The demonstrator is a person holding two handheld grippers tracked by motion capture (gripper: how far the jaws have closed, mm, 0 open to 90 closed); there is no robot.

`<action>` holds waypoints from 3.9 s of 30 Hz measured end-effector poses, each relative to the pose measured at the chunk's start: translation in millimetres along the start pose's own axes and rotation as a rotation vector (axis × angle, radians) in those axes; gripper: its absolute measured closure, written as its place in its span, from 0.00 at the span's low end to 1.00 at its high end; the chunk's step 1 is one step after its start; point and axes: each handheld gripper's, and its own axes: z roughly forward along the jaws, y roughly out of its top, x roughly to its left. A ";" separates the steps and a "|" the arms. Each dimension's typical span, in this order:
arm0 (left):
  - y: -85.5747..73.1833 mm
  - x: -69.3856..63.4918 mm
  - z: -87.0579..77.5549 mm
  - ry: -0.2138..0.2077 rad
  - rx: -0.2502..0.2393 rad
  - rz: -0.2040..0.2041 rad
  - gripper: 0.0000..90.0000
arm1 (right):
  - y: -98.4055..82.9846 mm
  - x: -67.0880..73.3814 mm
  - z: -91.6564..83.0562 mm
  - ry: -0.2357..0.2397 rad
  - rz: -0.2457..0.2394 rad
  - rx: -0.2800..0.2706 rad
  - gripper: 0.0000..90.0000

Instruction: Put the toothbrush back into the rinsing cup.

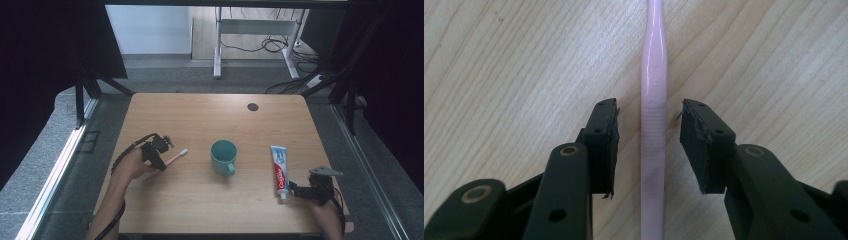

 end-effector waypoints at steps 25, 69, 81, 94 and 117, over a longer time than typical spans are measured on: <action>24.3 4.3 11.5 -0.046 0.065 -0.018 0.85 | 0.2 -0.3 0.2 0.001 -0.005 0.000 0.05; 18.2 6.5 -33.4 -0.148 -0.276 -0.066 0.88 | 0.2 -0.2 0.2 0.002 -0.005 0.000 0.05; 20.7 -2.1 -46.8 -0.163 -0.421 -0.046 0.88 | 0.2 -0.2 0.2 0.003 -0.005 0.000 0.05; 24.1 -13.2 -56.8 -0.156 -0.556 -0.018 0.88 | 0.2 -0.2 0.2 0.002 -0.005 0.000 0.05; 40.9 -34.6 -70.8 -0.175 -0.731 0.024 0.88 | 0.3 -0.2 0.2 0.002 -0.005 0.001 0.05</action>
